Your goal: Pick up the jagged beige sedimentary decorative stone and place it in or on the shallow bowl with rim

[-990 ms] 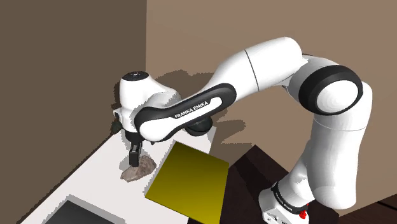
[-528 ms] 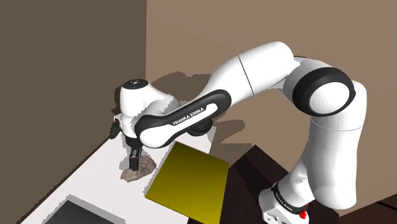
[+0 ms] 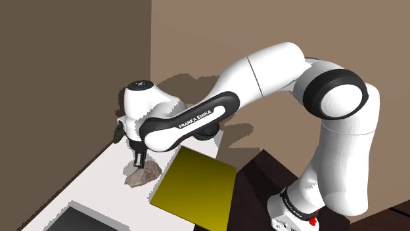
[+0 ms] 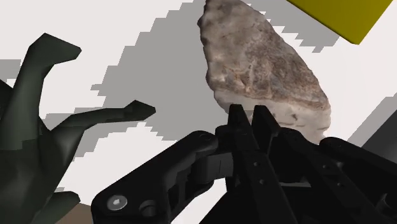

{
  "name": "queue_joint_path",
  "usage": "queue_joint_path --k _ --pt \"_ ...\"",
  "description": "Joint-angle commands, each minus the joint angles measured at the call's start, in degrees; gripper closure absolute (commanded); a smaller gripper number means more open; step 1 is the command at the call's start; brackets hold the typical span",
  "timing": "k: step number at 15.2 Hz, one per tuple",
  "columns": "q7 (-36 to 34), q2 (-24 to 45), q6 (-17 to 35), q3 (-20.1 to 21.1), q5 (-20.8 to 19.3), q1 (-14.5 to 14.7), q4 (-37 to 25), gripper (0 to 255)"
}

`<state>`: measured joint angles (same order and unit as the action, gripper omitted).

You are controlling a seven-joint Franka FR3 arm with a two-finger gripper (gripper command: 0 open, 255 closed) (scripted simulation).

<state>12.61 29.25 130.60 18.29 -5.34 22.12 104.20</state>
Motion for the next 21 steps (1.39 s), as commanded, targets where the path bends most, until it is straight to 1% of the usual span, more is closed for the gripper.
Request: queue_joint_path --k 1,6,7,8,9,10,17,21 --pt "0.05 0.17 -0.06 -0.06 0.00 -0.06 0.43 255" --pt "-0.07 -0.19 -0.04 0.08 0.06 0.05 0.22 255" --pt "-0.07 -0.19 -0.04 0.08 0.06 0.05 0.22 0" --pt "9.05 1.25 -4.19 1.17 -5.85 1.77 -2.61 0" --pt "18.26 1.88 -6.90 2.47 -11.76 3.30 -3.63 0" --pt "23.11 1.82 -7.69 3.08 -14.75 4.07 -3.38 0" --pt "22.16 4.65 -3.67 1.93 -16.30 4.39 -2.06 0" --pt "22.08 4.90 -3.35 1.83 -16.44 4.41 -1.98 0"
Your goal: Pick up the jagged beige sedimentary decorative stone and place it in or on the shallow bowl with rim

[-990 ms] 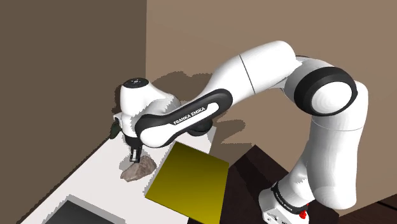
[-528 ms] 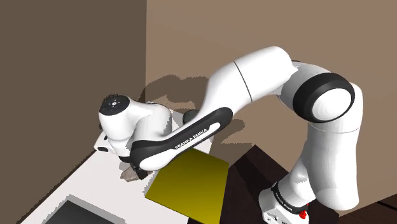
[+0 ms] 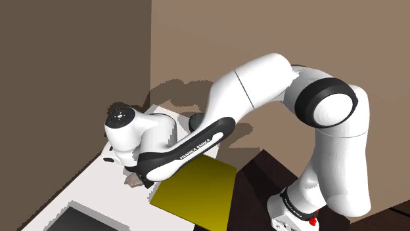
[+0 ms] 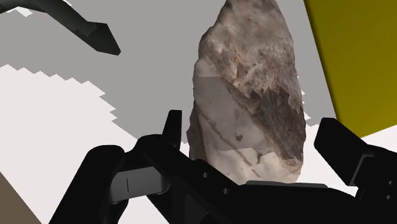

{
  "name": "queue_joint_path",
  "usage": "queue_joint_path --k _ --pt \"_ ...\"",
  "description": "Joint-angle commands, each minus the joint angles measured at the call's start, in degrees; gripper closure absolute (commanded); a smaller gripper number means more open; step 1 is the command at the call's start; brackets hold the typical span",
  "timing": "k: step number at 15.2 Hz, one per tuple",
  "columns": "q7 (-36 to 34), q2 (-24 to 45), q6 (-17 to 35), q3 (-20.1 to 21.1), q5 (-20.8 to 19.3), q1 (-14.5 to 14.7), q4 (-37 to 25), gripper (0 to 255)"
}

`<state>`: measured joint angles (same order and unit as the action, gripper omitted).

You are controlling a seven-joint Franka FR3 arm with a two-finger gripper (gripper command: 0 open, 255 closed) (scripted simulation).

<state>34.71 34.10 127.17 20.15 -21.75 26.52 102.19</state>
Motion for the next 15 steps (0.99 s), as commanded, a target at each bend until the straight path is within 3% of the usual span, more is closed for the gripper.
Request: queue_joint_path --k 1,4,5,15 --pt "-0.01 0.05 0.08 -0.02 -0.03 0.00 0.02 0" --pt "-0.01 0.04 0.07 -0.02 -0.03 0.00 0.02 0" --pt "-0.01 0.04 0.07 -0.02 -0.03 0.00 0.02 255" --pt "0.17 -0.47 -0.42 0.15 0.21 -0.11 0.02 255"
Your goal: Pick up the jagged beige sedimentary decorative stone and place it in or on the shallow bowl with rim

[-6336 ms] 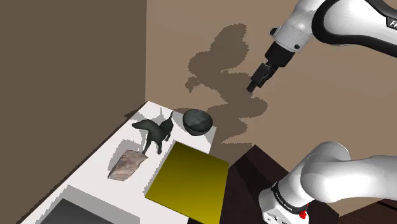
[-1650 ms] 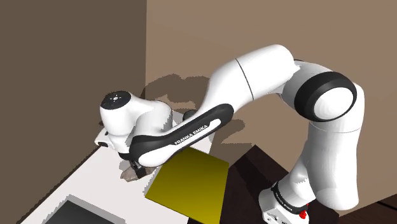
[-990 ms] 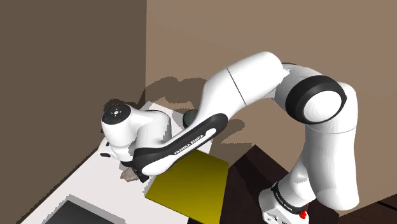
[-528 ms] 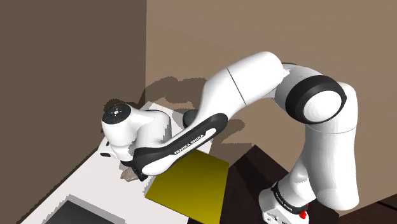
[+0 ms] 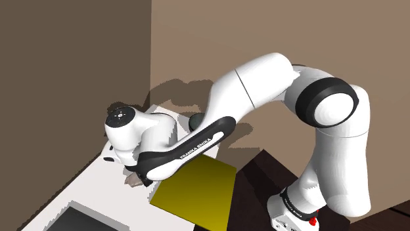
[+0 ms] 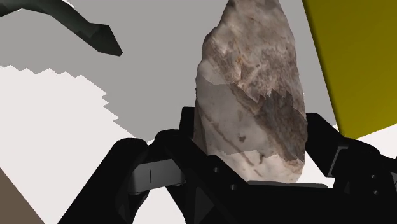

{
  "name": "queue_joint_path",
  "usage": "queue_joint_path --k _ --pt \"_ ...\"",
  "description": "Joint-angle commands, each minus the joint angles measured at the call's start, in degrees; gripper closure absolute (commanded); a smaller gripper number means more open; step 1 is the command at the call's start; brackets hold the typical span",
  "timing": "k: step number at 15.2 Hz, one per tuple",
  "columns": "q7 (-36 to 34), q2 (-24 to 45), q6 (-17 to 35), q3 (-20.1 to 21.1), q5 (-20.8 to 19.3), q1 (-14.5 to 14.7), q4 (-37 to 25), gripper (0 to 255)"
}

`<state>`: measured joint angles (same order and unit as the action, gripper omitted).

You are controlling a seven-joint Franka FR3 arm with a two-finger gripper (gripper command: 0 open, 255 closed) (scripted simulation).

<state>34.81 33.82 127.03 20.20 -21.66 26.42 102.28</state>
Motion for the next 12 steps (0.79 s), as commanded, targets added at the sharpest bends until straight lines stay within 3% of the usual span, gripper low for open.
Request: queue_joint_path --k 1,12 --pt "0.25 -0.71 -0.78 0.26 0.37 -0.11 -0.09 255" --pt "2.28 -5.83 -6.67 1.82 2.99 -1.10 -1.24 255"
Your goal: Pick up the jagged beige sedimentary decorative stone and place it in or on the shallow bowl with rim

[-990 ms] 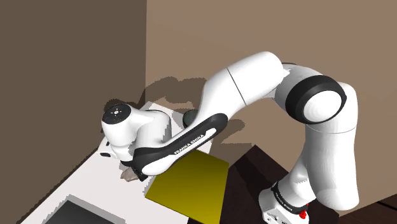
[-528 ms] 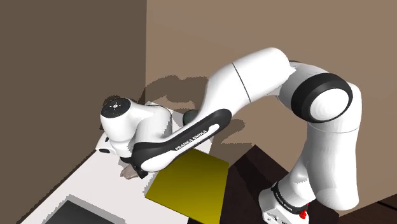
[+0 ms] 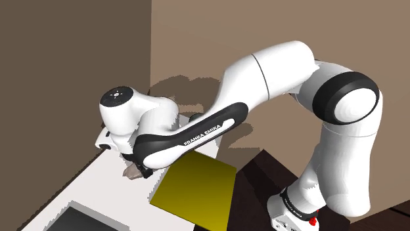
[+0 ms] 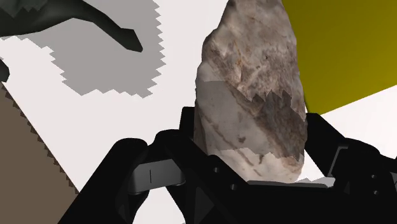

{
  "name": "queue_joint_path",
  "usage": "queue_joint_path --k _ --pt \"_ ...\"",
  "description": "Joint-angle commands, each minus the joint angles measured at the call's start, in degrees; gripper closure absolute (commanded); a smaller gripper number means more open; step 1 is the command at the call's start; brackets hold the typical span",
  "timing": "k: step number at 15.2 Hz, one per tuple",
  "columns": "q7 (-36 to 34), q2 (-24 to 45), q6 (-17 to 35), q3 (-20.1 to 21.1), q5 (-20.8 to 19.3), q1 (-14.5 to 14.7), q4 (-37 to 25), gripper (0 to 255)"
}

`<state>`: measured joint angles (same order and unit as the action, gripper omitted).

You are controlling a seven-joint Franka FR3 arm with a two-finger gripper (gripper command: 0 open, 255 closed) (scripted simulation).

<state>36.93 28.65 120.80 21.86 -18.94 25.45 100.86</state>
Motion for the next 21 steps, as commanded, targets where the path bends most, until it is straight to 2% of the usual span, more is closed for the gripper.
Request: queue_joint_path --k 1,19,21 --pt "0.35 -1.08 -1.00 0.28 0.49 -0.21 -0.01 255" --pt "3.25 -7.01 -11.79 1.81 3.84 -0.93 -5.53 255" --pt "5.56 -10.11 -10.30 1.50 4.83 -3.19 -1.47 255"
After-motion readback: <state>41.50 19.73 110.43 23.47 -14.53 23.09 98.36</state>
